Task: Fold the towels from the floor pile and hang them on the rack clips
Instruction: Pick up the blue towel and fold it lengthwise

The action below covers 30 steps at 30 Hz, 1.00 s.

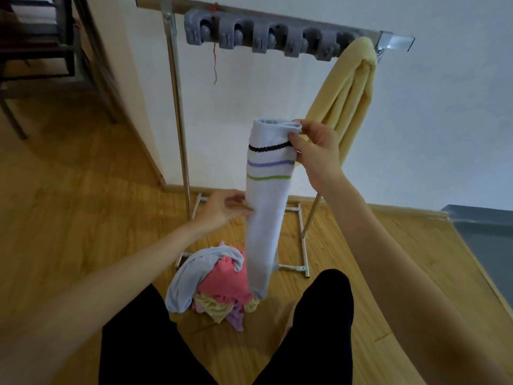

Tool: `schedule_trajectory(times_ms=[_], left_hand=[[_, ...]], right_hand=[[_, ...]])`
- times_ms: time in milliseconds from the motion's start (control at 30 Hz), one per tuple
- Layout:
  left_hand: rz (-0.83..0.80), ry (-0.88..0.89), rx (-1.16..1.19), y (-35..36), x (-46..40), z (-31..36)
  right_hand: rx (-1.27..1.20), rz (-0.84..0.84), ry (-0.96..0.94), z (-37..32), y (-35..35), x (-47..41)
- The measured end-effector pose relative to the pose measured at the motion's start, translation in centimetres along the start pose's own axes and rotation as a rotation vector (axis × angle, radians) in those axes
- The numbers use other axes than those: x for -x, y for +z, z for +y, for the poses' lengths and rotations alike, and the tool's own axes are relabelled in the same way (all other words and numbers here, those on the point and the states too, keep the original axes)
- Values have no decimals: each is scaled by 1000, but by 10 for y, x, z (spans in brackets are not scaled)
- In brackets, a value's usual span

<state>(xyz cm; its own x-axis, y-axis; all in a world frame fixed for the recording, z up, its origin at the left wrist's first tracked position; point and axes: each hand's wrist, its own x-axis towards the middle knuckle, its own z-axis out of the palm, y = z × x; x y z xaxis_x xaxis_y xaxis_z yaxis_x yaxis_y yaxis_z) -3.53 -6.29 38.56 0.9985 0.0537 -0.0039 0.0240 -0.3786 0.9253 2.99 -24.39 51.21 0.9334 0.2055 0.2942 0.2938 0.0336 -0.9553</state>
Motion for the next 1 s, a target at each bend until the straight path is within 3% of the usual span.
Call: schedule_trajectory(times_ms=[133, 267, 433, 567, 667, 900, 967, 1000], left_hand=[[-47, -193, -55, 29, -9, -31], [-123, -302, 67, 41, -12, -53], [-58, -307, 9, 21, -21, -55], [-12, -170, 47, -14, -29, -22], [-44, -36, -18, -33, -40, 23], [-428, 162, -323, -71, -45, 126], [-527, 180, -417, -77, -44, 152], [-574, 192, -460, -78, -44, 164]], right_hand=[[-117, 28, -2, -10, 6, 2], [-244, 251, 41, -22, -6, -4], [-198, 611, 171, 6, -46, -7], [-113, 674, 373, 67, -65, 9], [-10, 548, 564, 109, -60, 27], [358, -143, 781, 135, -34, 51], [585, -276, 754, 131, -31, 46], [679, -262, 668, 129, -29, 43]])
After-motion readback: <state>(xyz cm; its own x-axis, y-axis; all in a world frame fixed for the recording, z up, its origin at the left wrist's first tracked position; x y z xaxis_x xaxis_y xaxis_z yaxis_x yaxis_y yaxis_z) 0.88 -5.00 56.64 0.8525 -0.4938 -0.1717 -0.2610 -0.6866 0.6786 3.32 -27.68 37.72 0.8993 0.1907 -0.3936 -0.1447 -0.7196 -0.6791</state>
